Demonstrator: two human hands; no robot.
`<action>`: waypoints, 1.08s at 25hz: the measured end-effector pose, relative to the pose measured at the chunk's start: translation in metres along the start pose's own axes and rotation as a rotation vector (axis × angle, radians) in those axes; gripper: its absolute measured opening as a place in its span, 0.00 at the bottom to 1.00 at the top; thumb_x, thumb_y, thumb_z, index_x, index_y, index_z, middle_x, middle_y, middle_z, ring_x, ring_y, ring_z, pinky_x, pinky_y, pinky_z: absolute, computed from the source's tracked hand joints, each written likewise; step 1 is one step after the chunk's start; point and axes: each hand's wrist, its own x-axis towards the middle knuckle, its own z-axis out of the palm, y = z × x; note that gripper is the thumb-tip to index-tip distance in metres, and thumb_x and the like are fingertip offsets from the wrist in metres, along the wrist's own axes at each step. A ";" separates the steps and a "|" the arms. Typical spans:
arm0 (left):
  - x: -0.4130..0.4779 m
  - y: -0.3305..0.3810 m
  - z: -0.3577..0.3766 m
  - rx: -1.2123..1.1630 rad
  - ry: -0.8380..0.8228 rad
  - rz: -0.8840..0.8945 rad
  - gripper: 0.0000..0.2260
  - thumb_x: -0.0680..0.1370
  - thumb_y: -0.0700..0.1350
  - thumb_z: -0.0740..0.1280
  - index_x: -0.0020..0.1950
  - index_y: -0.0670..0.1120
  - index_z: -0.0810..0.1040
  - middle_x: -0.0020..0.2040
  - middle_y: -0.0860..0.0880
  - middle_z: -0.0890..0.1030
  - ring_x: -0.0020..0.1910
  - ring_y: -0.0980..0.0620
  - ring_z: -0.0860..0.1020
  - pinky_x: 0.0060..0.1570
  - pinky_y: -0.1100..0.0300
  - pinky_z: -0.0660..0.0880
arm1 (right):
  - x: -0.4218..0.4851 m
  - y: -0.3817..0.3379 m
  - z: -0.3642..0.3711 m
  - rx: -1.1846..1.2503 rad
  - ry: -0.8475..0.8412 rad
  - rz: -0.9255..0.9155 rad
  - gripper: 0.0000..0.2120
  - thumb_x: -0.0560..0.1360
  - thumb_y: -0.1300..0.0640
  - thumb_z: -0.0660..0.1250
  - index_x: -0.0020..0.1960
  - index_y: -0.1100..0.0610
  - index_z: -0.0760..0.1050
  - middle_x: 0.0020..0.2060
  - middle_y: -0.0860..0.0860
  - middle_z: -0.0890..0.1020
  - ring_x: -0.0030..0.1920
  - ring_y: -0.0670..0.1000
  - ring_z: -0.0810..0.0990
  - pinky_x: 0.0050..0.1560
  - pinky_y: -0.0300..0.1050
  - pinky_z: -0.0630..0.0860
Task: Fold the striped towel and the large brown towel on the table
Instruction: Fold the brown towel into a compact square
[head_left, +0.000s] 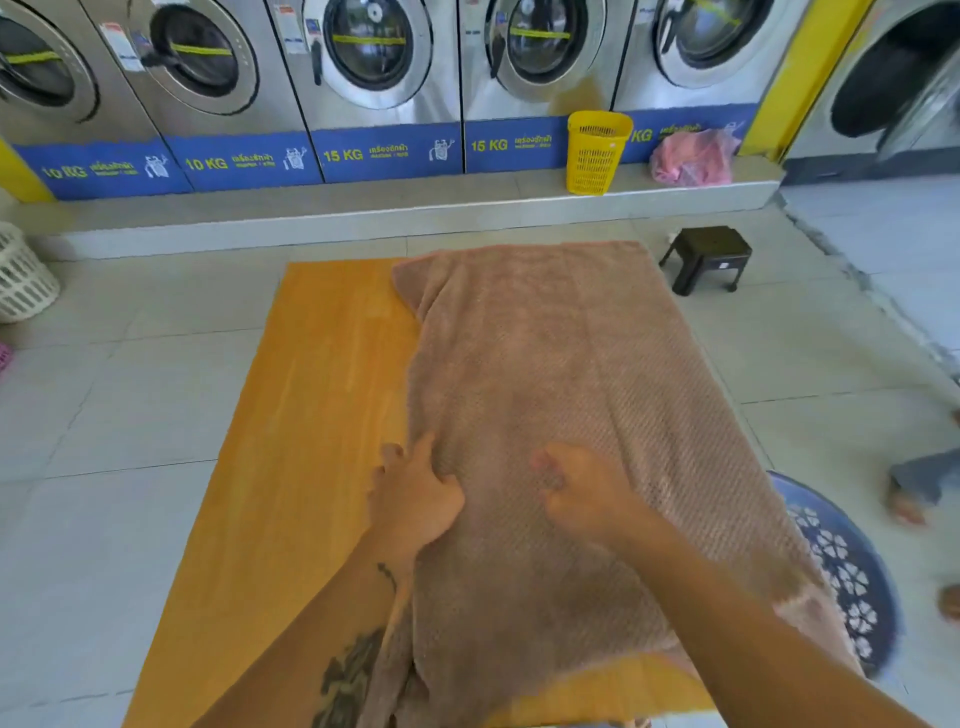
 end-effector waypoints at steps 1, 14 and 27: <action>-0.009 -0.008 0.000 0.001 -0.045 0.020 0.28 0.79 0.56 0.58 0.79 0.61 0.53 0.72 0.48 0.58 0.67 0.38 0.65 0.65 0.42 0.69 | -0.016 -0.005 0.006 -0.014 0.011 0.008 0.20 0.78 0.58 0.63 0.70 0.51 0.71 0.69 0.50 0.71 0.68 0.53 0.71 0.66 0.48 0.70; -0.106 -0.076 -0.003 -0.083 -0.281 0.413 0.22 0.81 0.41 0.62 0.73 0.59 0.69 0.59 0.48 0.79 0.47 0.50 0.80 0.41 0.60 0.76 | -0.188 -0.056 0.109 0.228 0.183 0.206 0.15 0.76 0.68 0.58 0.58 0.57 0.76 0.48 0.49 0.76 0.46 0.49 0.76 0.39 0.28 0.69; -0.068 -0.085 -0.060 -0.088 -0.055 0.617 0.09 0.82 0.40 0.58 0.47 0.48 0.75 0.42 0.48 0.78 0.38 0.48 0.77 0.37 0.50 0.76 | -0.178 -0.150 0.179 0.480 0.388 0.608 0.25 0.72 0.63 0.59 0.69 0.53 0.64 0.42 0.49 0.75 0.40 0.51 0.77 0.35 0.42 0.72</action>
